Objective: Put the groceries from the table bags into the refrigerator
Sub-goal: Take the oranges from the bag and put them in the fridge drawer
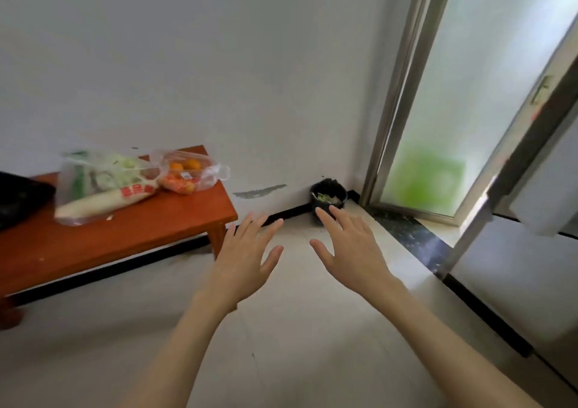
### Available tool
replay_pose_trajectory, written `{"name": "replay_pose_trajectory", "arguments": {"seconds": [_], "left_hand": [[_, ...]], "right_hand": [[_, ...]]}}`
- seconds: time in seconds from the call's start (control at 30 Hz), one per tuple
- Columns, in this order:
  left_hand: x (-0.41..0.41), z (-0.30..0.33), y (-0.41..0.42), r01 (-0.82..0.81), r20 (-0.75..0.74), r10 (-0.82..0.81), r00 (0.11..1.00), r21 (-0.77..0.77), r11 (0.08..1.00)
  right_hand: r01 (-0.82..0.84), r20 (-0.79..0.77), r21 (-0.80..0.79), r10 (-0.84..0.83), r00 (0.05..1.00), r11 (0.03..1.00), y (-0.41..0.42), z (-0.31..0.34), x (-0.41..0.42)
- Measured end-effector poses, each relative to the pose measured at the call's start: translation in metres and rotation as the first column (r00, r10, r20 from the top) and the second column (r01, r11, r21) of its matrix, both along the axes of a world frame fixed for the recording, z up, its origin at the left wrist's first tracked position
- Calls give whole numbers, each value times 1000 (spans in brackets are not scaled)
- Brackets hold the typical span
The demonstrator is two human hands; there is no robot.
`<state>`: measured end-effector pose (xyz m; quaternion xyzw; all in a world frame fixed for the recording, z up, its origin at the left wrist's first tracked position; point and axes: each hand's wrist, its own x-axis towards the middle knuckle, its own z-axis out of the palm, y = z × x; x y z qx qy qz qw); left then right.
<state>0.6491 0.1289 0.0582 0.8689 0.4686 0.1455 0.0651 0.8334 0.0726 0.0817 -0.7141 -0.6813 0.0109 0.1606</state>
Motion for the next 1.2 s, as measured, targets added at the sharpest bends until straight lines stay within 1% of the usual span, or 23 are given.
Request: {"name": "replay_pose_trajectory", "arguments": {"seconds": [0.13, 0.3, 0.43, 0.5, 0.67, 0.77, 0.87, 0.97, 1.1, 1.2], "left_hand": [[-38, 5, 61, -117, -47, 116, 992, -26, 993], [-80, 11, 132, -226, -50, 222, 974, -71, 972], [-106, -1, 178, -289, -62, 283, 957, -125, 949], [-119, -7, 204, -299, -63, 293, 954, -147, 943], [-157, -27, 289, -286, -55, 281, 958, -168, 943], [-183, -40, 345, -241, -39, 238, 971, -141, 960], [-208, -46, 397, -197, -40, 193, 980, -160, 967], [-229, -45, 451, -162, 4, 165, 986, -153, 975], [-232, -45, 515, -85, 1, 86, 996, -132, 988], [-223, -53, 551, -37, 5, 38, 999, -130, 991]], "right_hand": [[-95, -2, -3, 95, 995, 995, 81, -5, -29], [-201, -34, 9, 202, 979, 979, 165, -4, -63], [-262, -52, -55, 259, 965, 964, 222, -10, -84], [-274, -62, -50, 271, 961, 960, 253, -14, -94], [-265, -86, -51, 260, 962, 963, 337, -31, -124], [-244, -107, -40, 239, 965, 969, 392, -44, -148], [-220, -157, -36, 212, 965, 975, 444, -52, -176], [-211, -187, -18, 204, 961, 977, 491, -57, -197], [-160, -218, 57, 168, 961, 986, 544, -70, -206], [-174, -212, 69, 185, 960, 982, 576, -83, -207]]}}
